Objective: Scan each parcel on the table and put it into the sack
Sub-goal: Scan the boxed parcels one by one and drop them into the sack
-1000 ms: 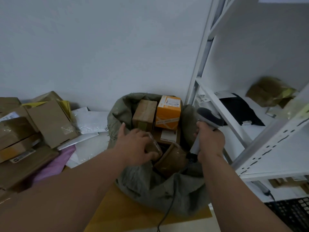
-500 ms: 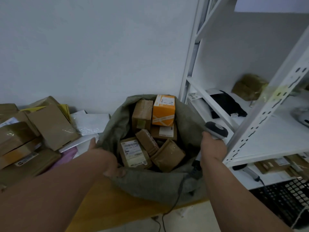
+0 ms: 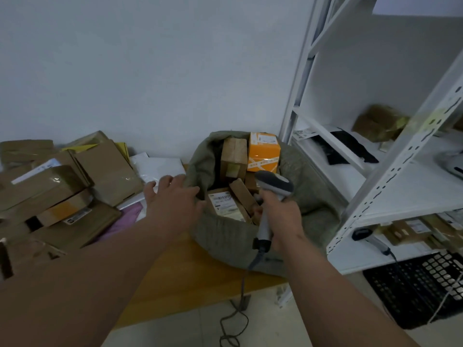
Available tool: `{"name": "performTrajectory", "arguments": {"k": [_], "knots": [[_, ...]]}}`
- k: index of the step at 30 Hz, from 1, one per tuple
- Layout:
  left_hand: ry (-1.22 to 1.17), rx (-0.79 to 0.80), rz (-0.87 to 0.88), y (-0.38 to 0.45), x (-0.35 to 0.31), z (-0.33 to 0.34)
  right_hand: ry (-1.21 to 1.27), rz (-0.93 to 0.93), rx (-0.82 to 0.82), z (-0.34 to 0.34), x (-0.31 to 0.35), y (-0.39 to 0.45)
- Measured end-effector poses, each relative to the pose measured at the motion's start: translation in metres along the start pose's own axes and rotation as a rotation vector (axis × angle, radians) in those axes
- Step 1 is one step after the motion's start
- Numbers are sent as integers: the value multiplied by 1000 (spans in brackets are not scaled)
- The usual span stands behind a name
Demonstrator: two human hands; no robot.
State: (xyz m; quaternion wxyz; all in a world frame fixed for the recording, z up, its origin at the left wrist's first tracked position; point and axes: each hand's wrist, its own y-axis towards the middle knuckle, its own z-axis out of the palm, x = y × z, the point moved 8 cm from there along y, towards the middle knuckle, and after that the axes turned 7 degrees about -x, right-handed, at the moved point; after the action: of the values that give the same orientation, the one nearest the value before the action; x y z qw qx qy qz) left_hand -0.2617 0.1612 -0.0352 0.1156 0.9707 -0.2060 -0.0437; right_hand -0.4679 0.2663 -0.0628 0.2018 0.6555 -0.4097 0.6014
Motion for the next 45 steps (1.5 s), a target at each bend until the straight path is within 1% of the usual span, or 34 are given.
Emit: {"name": "performTrajectory", "arguments": {"k": [3,5,7,8,12,15,19,22,24,28,33,37,42,45], "knots": [[-56,6,-101,1,27,2,70,60,173,32,-1,-16],[-72,7,-178,2,48,1,33,32,264,56,3,-20],[-79,-1,-263,1,71,-3,-19,-49,308,82,16,-22],[-79,-1,-307,0,85,-5,-45,-60,339,96,20,-24],[-103,30,-485,-20,149,-3,-58,-36,484,150,26,-41],[-104,59,-621,-45,196,-3,-49,23,574,194,18,-58],[-109,45,-809,-86,262,1,-122,25,645,252,3,-92],[-153,34,-922,-105,308,5,-190,23,672,288,-7,-114],[-180,13,-963,-111,338,8,-216,33,681,312,-12,-127],[-305,29,-991,-110,401,15,-238,15,628,365,-11,-152],[-553,2,-1009,-91,459,25,-210,-37,544,418,-2,-168],[-798,27,-1044,-69,472,37,-212,-57,502,441,11,-168],[-1005,12,-1137,-46,478,56,-218,-96,544,480,35,-156],[-1138,3,-1233,-36,482,68,-233,-51,598,502,36,-148]]}}
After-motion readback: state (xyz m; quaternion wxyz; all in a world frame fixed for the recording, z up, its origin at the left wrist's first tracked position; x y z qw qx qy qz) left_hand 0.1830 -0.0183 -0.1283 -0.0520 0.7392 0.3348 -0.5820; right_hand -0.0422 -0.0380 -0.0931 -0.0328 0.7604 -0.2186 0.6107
